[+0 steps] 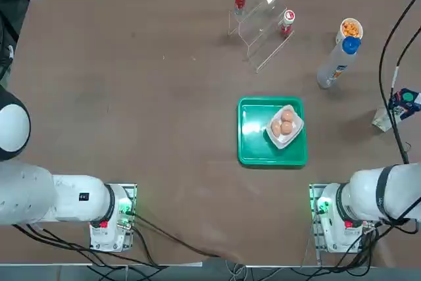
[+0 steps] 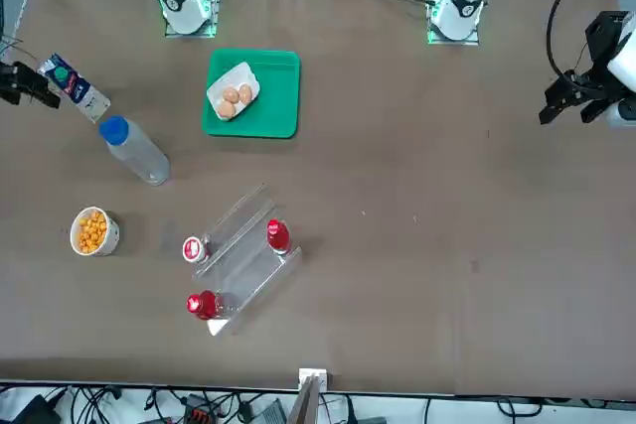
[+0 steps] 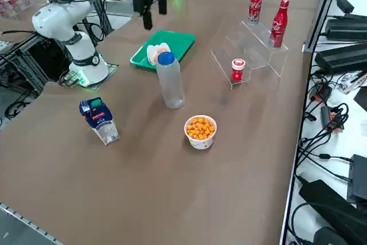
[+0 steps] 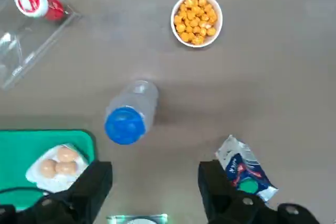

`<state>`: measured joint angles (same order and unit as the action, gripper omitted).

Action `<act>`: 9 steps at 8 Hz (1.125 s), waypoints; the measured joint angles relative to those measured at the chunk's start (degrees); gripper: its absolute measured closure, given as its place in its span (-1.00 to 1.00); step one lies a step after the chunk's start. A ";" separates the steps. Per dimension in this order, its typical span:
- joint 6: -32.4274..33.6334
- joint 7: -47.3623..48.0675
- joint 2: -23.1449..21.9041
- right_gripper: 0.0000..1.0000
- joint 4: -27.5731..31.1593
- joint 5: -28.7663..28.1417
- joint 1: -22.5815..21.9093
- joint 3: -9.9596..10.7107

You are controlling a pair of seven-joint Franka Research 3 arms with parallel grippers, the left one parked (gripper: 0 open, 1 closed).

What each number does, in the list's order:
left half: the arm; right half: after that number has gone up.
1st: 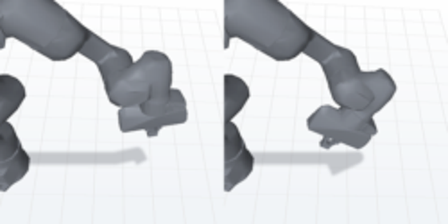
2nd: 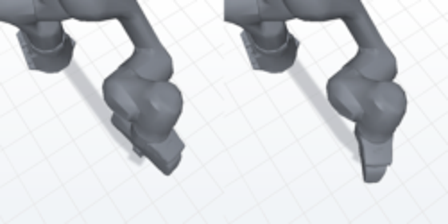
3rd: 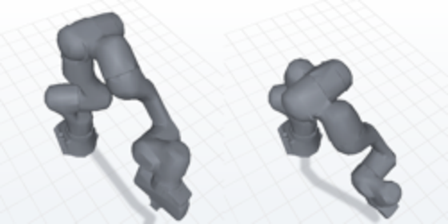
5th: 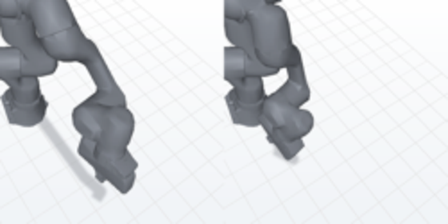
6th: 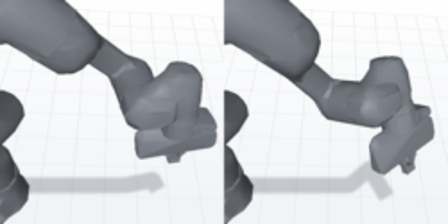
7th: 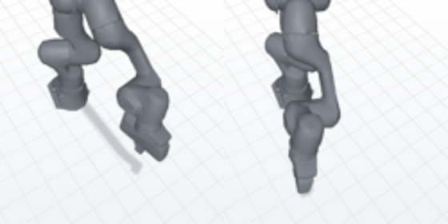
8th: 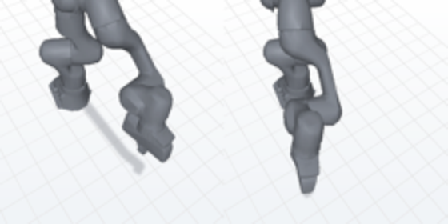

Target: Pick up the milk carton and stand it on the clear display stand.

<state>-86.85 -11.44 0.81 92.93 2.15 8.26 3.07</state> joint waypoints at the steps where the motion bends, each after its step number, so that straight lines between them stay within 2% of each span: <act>1: -0.17 -7.28 0.09 -1.00 1.27 0.28 2.35 0.11; 3: -3.28 -21.44 -0.07 -1.00 5.50 0.48 5.76 0.20; 5: -9.50 -34.50 -1.39 -1.00 12.87 0.60 8.61 0.21; 7: -17.46 -44.59 -5.43 -1.00 23.10 0.62 11.96 0.25; 9: -21.81 -50.69 -10.86 -1.00 31.76 1.70 13.23 0.19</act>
<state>-108.66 -62.13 -10.05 124.69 3.84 21.49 3.26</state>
